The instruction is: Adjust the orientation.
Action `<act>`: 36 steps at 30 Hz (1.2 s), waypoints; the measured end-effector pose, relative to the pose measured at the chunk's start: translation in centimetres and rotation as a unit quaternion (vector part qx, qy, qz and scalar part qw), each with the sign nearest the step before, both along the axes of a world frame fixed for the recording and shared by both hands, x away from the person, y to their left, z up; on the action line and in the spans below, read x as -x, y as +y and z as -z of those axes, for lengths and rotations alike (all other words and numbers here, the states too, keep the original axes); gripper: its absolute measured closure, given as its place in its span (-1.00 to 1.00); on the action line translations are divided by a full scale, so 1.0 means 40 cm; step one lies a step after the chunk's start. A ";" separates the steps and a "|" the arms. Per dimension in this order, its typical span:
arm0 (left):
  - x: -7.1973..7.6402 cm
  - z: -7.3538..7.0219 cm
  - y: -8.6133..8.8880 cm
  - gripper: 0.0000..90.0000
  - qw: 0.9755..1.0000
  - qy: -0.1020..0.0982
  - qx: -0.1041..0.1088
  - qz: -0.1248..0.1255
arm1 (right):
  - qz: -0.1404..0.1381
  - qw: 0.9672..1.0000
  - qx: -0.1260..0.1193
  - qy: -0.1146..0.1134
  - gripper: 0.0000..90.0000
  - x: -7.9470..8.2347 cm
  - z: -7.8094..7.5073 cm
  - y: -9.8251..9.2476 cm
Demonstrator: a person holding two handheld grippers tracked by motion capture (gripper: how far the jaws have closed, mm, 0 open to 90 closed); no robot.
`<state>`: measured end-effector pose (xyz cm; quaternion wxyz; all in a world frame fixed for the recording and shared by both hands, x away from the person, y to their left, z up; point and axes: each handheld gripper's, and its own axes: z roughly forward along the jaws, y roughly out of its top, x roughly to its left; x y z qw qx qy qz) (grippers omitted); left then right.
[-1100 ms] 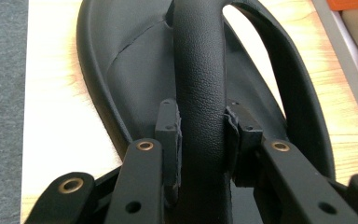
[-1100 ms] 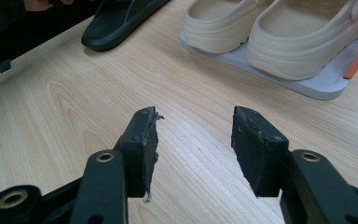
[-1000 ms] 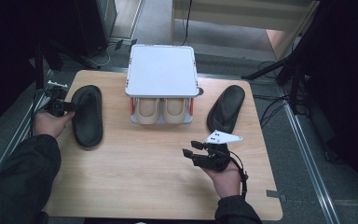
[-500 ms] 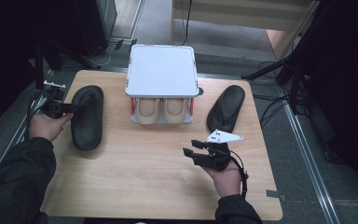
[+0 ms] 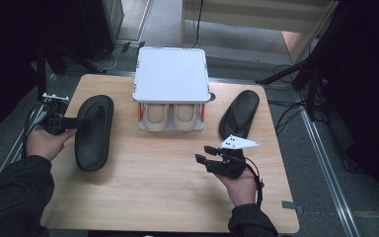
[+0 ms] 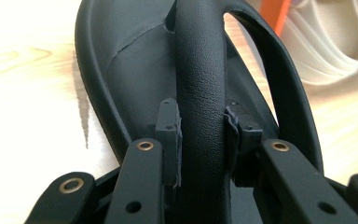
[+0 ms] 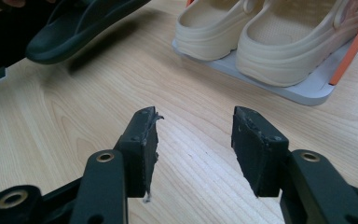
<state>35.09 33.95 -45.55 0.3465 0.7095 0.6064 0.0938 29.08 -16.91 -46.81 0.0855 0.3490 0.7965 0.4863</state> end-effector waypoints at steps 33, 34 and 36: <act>0.201 0.015 -0.250 0.57 0.994 0.005 0.042 0.104 | 0.006 1.000 -0.001 -0.005 0.14 -0.012 -0.005 -0.004; 0.204 0.018 -0.259 0.57 0.993 0.007 0.041 0.109 | 0.007 1.000 -0.002 -0.004 0.14 -0.012 -0.006 -0.003; 0.208 0.022 -0.270 0.57 0.993 0.008 0.043 0.112 | 0.006 1.000 -0.002 -0.004 0.14 -0.010 -0.006 -0.003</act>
